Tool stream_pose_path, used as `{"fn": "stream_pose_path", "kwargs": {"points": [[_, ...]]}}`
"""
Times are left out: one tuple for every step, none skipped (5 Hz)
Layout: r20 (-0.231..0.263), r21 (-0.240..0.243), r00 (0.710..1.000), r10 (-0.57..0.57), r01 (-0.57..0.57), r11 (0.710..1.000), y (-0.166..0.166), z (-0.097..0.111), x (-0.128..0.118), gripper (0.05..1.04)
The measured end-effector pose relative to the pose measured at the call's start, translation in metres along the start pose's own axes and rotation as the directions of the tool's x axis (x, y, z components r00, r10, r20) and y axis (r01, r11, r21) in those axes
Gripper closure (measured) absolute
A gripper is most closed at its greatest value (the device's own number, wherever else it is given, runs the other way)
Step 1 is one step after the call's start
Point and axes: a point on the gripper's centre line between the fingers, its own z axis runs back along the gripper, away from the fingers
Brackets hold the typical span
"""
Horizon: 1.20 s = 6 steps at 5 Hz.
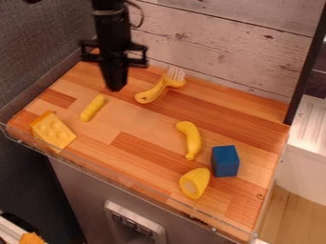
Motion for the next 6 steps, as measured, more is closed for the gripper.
{"fn": "stream_pose_path", "kwargs": {"points": [[0.005,-0.009,0.976,0.218,-0.218,0.976,-0.011,0.0,0.03,0.849],[0.01,-0.024,0.894,0.448,-0.448,0.894,-0.019,-0.001,0.052,0.562],[0.013,-0.031,0.827,0.563,-0.562,0.826,-0.026,0.0,0.06,0.266],[0.013,-0.034,0.825,0.565,-0.564,0.825,-0.044,-0.002,0.062,0.087],[0.015,-0.023,0.882,0.472,-0.472,0.882,-0.059,-0.005,0.06,0.083],[0.008,0.004,0.948,0.317,-0.317,0.948,-0.072,-0.014,0.052,0.083]]}}
